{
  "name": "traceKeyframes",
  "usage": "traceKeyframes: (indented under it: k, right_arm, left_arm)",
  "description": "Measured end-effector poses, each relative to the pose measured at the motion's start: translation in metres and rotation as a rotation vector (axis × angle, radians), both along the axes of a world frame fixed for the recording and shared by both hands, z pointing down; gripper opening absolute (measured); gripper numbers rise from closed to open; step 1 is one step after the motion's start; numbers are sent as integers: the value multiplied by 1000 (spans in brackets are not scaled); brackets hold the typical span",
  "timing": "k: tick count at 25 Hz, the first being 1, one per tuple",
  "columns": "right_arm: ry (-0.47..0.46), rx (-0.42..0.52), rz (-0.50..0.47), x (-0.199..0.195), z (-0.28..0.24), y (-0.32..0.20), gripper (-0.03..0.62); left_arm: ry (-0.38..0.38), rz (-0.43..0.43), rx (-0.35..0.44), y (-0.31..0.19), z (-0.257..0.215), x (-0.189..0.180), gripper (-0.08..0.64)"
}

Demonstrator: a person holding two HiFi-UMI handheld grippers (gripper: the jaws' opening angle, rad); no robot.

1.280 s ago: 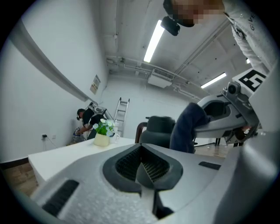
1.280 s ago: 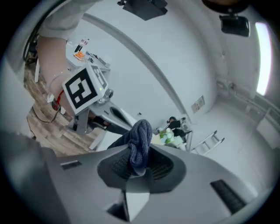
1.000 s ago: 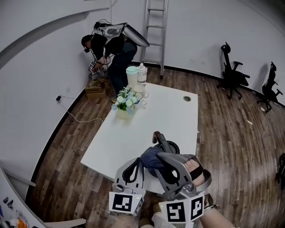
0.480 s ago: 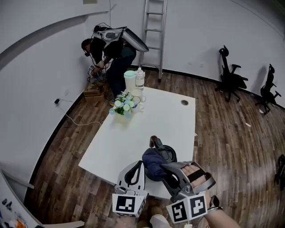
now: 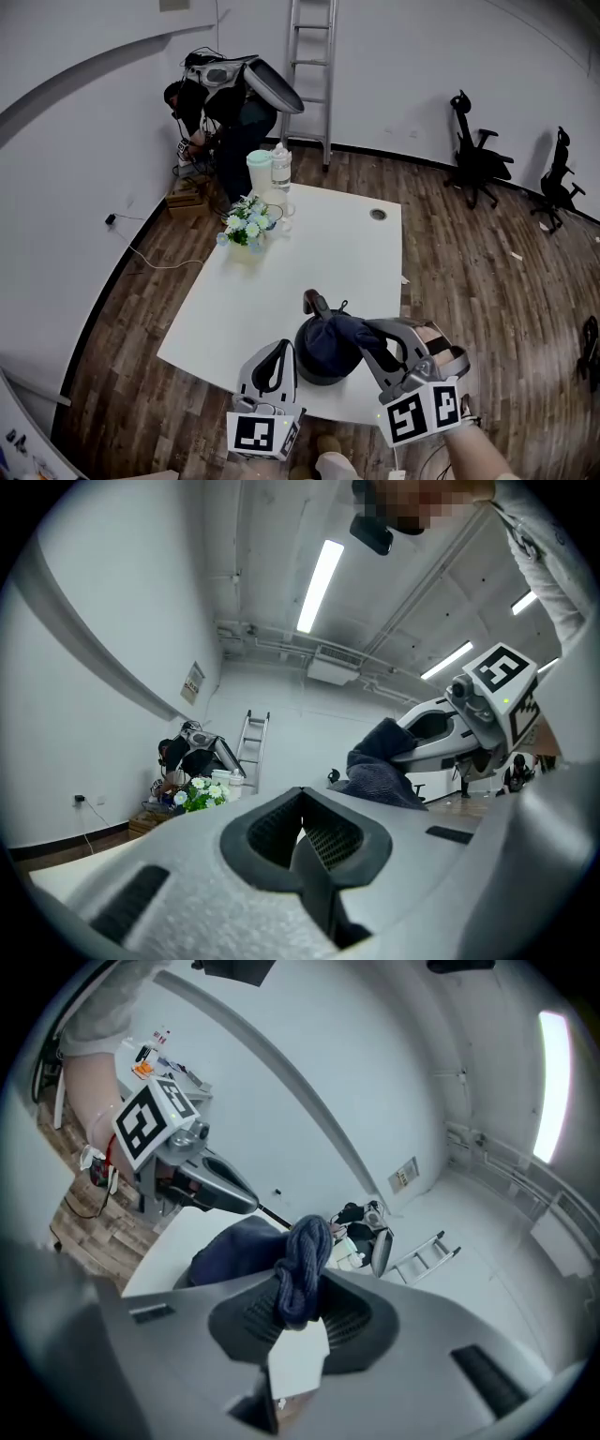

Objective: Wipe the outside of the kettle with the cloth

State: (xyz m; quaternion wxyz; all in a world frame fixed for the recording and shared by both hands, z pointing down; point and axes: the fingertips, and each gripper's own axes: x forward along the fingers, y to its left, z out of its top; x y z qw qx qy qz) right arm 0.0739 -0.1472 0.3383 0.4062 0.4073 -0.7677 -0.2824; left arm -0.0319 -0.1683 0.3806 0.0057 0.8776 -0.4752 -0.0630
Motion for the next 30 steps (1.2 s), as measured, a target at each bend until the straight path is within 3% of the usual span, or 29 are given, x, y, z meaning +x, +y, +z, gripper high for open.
traceKeyframes:
  k: [4,8,15,17,24,30]
  right_arm:
    - [26,5,-45,-16,0,-36,63]
    - [16,21,-17,-16,-3,-75,63]
    - [-123,213,98,13,-56,-99,63]
    - [-165,161,98,20,-49,-93,63]
    - [-333,-188,83,39,13,-28,63]
    - [-344,-242,103,30,15,29,63]
  left_arm:
    - [1,0,-7,-1,1,0,6]
    - [0,-10,-15,-3,5,-5,6]
    - [8,-39,-37,-12,14,-12,6]
    - [12,-34,-38,-12,13,-9,6]
    - [6,0,-32,-5,9,3,6]
    - [10,20,-47,4,13,7,6]
